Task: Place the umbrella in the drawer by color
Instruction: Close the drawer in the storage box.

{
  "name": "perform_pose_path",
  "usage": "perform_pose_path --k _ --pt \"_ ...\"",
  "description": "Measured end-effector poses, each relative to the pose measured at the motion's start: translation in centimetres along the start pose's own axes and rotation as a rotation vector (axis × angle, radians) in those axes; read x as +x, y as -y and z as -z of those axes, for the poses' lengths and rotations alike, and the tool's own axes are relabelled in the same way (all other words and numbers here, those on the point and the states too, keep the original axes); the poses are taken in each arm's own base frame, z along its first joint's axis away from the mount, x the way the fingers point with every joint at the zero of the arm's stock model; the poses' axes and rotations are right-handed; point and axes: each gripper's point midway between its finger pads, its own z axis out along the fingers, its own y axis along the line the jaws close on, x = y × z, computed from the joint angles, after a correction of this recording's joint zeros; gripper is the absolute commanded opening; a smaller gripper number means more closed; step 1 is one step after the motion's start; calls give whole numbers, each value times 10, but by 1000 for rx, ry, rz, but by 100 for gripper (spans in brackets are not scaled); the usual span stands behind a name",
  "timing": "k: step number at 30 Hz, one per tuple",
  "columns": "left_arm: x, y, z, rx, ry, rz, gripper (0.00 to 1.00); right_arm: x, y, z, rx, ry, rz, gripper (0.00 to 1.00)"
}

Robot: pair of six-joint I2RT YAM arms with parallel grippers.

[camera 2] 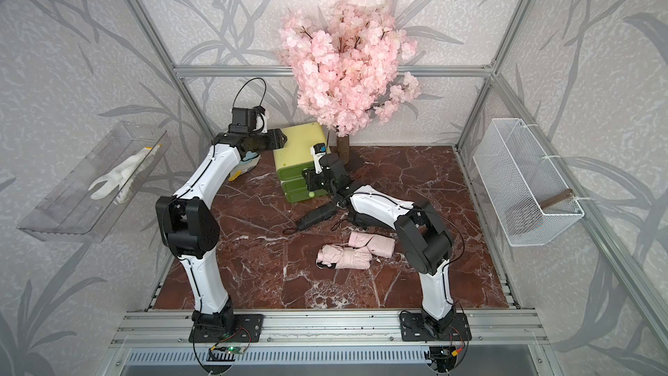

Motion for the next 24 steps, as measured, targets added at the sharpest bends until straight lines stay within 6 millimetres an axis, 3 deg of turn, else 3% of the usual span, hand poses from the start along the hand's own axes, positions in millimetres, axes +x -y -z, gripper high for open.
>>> perform_pose_path --k 5,14,24 --pt "1 0 0 -1 -6 6 67 5 1 4 8 1 -7 44" --pt "3 1 3 0 -25 12 67 21 6 39 32 -19 -29 40" --pt "5 2 4 1 -31 22 67 37 16 16 40 -36 -38 33"
